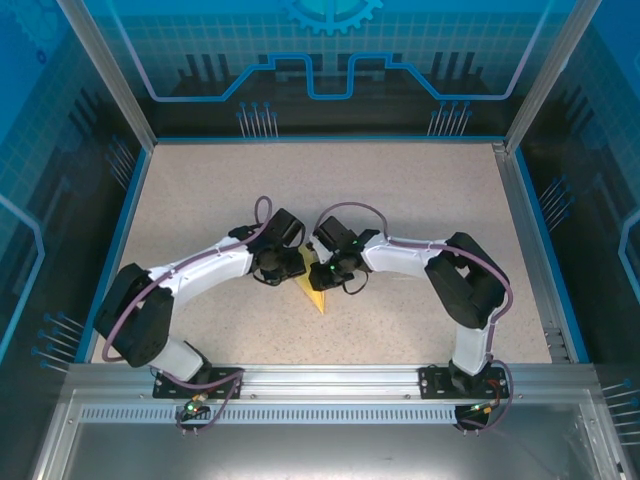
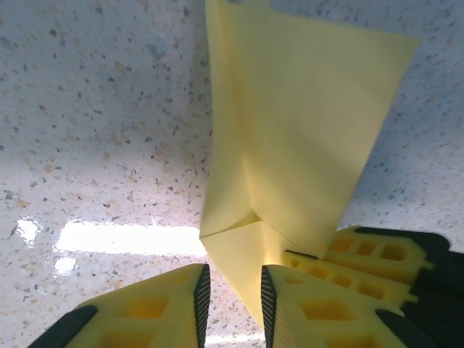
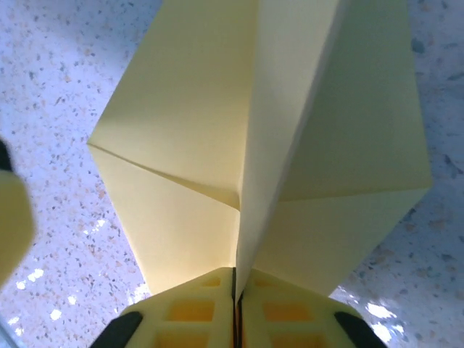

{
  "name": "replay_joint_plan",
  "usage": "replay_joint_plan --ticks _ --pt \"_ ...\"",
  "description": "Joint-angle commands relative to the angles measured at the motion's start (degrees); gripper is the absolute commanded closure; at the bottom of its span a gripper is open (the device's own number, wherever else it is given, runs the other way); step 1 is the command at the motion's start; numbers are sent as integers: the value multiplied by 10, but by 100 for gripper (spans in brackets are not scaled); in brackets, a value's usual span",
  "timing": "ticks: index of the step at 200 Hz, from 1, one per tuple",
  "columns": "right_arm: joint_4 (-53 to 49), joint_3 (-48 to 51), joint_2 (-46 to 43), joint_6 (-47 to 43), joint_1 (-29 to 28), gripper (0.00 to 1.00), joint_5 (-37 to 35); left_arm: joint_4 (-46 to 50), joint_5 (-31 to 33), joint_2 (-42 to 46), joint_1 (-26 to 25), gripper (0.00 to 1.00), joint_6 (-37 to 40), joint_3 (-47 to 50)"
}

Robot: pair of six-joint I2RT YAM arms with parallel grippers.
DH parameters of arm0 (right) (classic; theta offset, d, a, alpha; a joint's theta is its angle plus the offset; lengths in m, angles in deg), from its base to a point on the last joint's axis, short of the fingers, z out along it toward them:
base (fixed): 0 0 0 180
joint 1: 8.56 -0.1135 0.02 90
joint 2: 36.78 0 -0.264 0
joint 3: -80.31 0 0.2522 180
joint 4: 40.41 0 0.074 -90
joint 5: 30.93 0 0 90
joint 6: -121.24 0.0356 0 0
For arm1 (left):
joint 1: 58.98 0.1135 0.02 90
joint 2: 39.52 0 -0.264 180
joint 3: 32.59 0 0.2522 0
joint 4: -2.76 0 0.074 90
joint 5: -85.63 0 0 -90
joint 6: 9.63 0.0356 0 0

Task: Fold a paper plane with a square sheet of paper (pick it up from the middle)
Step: Move the paper plane to the center of the table.

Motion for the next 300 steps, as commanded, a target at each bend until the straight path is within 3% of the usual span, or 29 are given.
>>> replay_joint_plan --ticks 1,66,106,149,177,221,300 --pt "-66 -35 -2 -1 -15 96 -67 13 36 37 5 70 -19 17" --pt "-201 -109 -50 35 14 98 -274 27 122 131 17 61 -55 65" --pt "-201 -139 -6 48 95 95 -225 18 120 145 35 59 -63 84" --pt "-243 -211 78 48 139 94 -240 15 114 148 42 59 -57 90" --pt "-252 -232 107 41 146 93 -242 11 111 150 46 58 -58 100" --pt "-254 -240 124 35 146 84 -241 6 106 145 49 58 -56 101" --pt "-240 -224 145 36 152 75 -228 5 95 130 50 57 -54 91"
